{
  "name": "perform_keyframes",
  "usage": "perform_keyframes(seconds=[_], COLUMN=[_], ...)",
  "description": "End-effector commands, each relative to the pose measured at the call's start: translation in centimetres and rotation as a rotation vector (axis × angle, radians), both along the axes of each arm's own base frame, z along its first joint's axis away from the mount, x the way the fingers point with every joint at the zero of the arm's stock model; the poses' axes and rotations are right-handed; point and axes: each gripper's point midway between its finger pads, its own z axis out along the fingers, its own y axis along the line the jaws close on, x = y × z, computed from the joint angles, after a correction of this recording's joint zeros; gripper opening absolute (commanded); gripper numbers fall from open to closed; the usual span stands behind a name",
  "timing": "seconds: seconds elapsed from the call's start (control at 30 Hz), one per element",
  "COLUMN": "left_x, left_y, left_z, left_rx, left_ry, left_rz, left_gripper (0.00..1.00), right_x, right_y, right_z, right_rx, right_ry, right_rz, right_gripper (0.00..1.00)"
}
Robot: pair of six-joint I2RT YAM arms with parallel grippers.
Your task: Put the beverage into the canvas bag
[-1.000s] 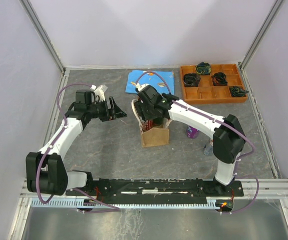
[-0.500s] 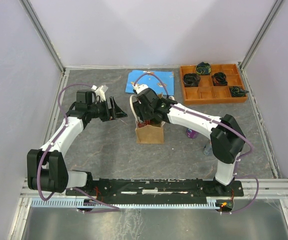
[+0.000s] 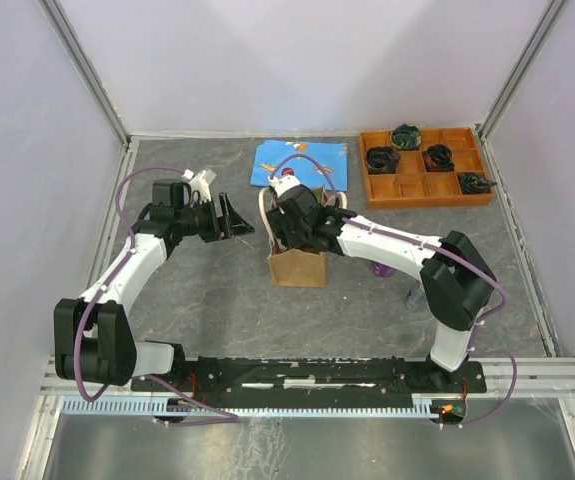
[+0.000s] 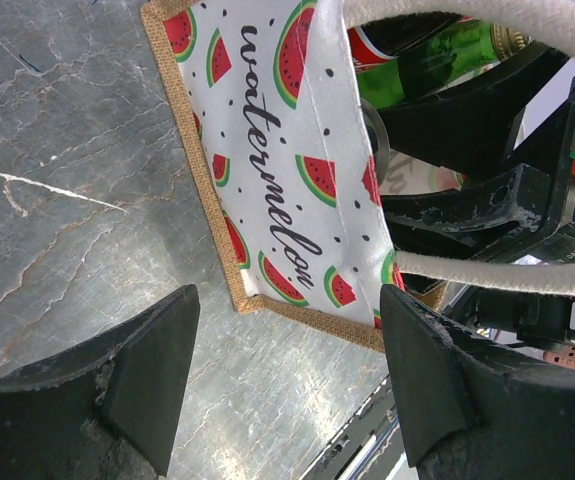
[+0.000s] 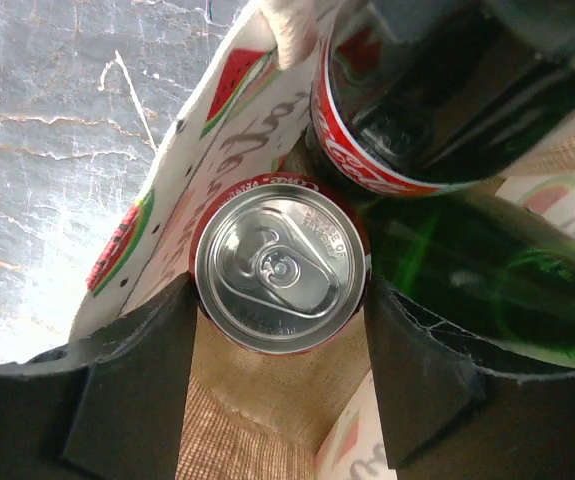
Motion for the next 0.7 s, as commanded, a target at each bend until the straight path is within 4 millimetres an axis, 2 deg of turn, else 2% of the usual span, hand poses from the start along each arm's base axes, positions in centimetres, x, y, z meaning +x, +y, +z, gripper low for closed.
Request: perform_keyframes(seconds=[0.0, 0.17, 0.3, 0.53, 0.67], left_x=[0.1, 0.1, 0.0, 0.0, 0.0], left_y=[-0.3, -0.3, -0.3, -0.4, -0.4], left_z=[0.8, 0.9, 0.9, 0.7, 0.5], left_rx=[-0.042, -0.045, -0.046, -0.046, -0.044], left_ry=[-0.008, -0.009, -0.010, -0.006, -0.002], left_rz=[0.005, 0.002, -0.001, -0.006, -0.007], left_gripper=[0.79, 0.79, 0.79, 0.79, 0.79], right_x=[-0.8, -1.0, -1.0, -0.6, -0.4], right_y=[-1.9, -2.1, -1.9, -1.4, -1.2], right_z=[-3.0, -2.9, -1.7, 2.3, 3.8], right_rx=[-0.067, -0.070, -0.046, 0.011, 0.031], right_ry=[0.059, 0.059, 0.037, -0.030, -0.057], right_rz=[-0.030, -0.025, -0.019, -0.013, -0.012], right_gripper=[0.36, 0.53, 0.62, 0.67, 0.68])
